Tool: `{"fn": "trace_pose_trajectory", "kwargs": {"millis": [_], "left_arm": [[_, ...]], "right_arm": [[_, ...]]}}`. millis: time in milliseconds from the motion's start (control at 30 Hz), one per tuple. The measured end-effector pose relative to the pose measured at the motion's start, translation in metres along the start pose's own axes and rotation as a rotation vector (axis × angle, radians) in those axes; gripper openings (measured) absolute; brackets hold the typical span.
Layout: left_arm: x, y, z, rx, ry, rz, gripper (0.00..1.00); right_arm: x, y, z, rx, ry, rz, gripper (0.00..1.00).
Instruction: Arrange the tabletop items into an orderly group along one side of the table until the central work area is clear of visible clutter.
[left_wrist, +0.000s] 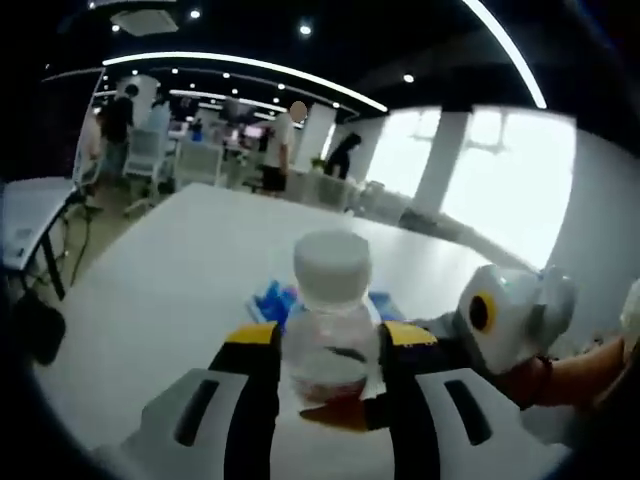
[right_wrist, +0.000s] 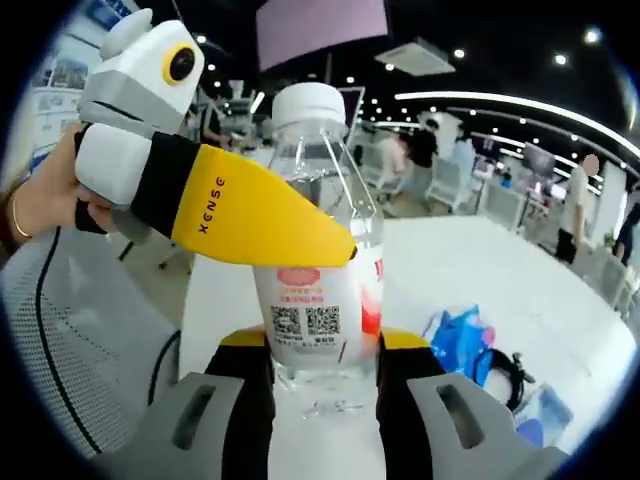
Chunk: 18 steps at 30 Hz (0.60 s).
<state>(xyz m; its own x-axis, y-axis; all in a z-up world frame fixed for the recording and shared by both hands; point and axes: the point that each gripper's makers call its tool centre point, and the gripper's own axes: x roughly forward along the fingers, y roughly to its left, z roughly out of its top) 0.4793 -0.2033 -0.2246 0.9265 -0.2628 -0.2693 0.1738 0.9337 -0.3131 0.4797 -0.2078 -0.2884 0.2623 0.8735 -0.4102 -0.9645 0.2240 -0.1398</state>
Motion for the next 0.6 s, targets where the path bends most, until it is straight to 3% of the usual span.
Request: {"fn": "trace_pose_trajectory", "kwargs": {"millis": [100, 233, 467, 600], "left_arm": [[0.000, 0.002, 0.003, 0.035, -0.016, 0.024, 0.39], [0.003, 0.002, 0.000, 0.036, -0.006, 0.025, 0.54], [0.006, 0.001, -0.009, -0.011, 0.034, 0.010, 0.53], [0.006, 0.000, -0.008, -0.014, 0.027, 0.007, 0.50]], "right_arm": [[-0.001, -0.004, -0.002, 0.013, 0.012, -0.019, 0.38], [-0.003, -0.009, -0.003, 0.026, 0.011, -0.033, 0.38], [-0.007, -0.011, 0.010, 0.049, -0.037, -0.028, 0.38], [-0.007, -0.007, 0.016, 0.048, -0.060, -0.009, 0.38]]}}
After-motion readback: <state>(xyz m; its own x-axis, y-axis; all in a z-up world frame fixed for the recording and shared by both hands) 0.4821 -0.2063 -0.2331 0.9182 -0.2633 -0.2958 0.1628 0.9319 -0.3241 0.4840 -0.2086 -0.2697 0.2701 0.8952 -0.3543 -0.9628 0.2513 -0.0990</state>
